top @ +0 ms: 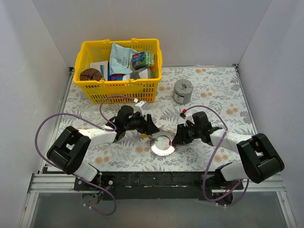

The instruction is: Put the keys on the keyring

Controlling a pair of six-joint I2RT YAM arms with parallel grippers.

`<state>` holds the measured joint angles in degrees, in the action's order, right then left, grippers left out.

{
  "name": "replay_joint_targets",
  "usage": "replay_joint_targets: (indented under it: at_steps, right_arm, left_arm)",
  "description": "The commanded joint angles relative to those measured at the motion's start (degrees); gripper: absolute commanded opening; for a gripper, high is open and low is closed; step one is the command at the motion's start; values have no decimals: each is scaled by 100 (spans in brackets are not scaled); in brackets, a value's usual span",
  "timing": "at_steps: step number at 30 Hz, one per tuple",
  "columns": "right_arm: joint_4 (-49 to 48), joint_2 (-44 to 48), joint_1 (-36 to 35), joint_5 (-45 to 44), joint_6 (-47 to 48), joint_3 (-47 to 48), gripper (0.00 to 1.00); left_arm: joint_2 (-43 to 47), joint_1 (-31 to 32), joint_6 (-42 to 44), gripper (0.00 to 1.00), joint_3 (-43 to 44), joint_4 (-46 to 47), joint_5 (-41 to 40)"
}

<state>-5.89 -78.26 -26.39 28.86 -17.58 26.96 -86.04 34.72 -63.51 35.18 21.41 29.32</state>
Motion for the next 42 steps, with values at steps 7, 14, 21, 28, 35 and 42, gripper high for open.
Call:
replay_joint_targets:
  at_steps: [7, 14, 21, 28, 35, 42]
  right_arm:
    - [9, 328, -911, 489, -368, 20, 50]
    - [570, 777, -938, -37, 53, 590, 56]
    - [686, 646, -421, -338, 370, 1144, 56]
    - [712, 31, -296, -101, 361, 1505, 51]
    - [895, -14, -296, 50, 291, 1356, 50]
    - [1081, 170, -305, 67, 256, 1075, 50]
  left_arm:
    - [26, 26, 93, 61, 103, -119, -164]
    - [70, 26, 110, 61, 68, -146, -181]
    - [184, 26, 137, 61, 59, -199, -216]
    - [237, 17, 145, 61, 68, -374, -313]
    - [114, 17, 242, 61, 77, -515, -585]
    - [-255, 26, 541, 60, 367, -1033, -1024]
